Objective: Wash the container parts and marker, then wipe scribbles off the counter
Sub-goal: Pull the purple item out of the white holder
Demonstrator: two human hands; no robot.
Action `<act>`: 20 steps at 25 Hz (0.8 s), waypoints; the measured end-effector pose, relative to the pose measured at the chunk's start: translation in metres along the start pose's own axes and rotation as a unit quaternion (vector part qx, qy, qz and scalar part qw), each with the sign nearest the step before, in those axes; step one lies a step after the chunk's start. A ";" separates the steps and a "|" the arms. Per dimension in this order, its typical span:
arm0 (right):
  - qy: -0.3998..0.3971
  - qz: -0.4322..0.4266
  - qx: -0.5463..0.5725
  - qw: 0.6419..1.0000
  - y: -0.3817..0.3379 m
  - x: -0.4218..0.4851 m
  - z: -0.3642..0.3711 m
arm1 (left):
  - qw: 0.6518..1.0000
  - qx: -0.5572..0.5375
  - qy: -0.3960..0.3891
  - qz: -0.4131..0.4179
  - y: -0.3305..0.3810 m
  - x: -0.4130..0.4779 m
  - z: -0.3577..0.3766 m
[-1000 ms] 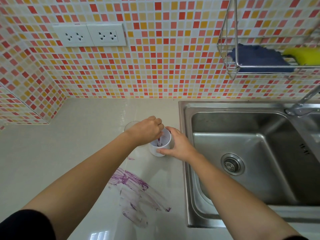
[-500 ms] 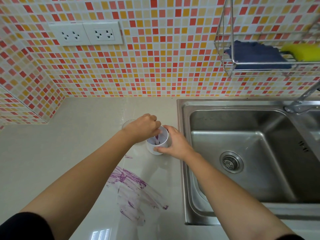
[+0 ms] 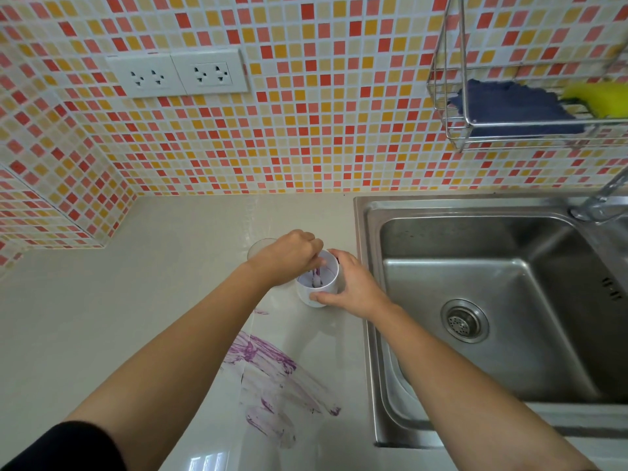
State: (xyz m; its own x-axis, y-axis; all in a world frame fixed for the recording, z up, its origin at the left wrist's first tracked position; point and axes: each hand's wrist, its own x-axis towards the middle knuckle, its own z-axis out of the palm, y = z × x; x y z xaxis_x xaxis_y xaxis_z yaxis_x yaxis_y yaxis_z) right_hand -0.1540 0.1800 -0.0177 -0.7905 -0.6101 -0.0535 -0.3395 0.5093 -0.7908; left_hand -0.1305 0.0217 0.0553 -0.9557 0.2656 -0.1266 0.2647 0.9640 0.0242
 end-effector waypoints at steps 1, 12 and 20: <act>0.000 -0.002 0.000 1.000 -0.001 0.000 0.000 | 1.000 0.026 -0.003 0.006 0.000 0.001 0.000; 0.005 -0.003 0.004 1.000 -0.001 -0.001 -0.001 | 0.929 0.342 -0.059 0.127 0.003 0.000 0.003; 0.009 0.005 0.002 1.000 -0.003 -0.001 0.000 | 0.937 0.330 -0.067 0.088 0.006 0.002 -0.015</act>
State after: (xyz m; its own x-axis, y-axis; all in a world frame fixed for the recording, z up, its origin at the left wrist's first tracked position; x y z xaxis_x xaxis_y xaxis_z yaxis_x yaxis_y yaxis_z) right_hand -0.1523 0.1794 -0.0156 -0.8030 -0.5939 -0.0495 -0.3296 0.5118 -0.7933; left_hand -0.1326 0.0277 0.0697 -0.8763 0.3742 -0.3034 0.4818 0.6766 -0.5569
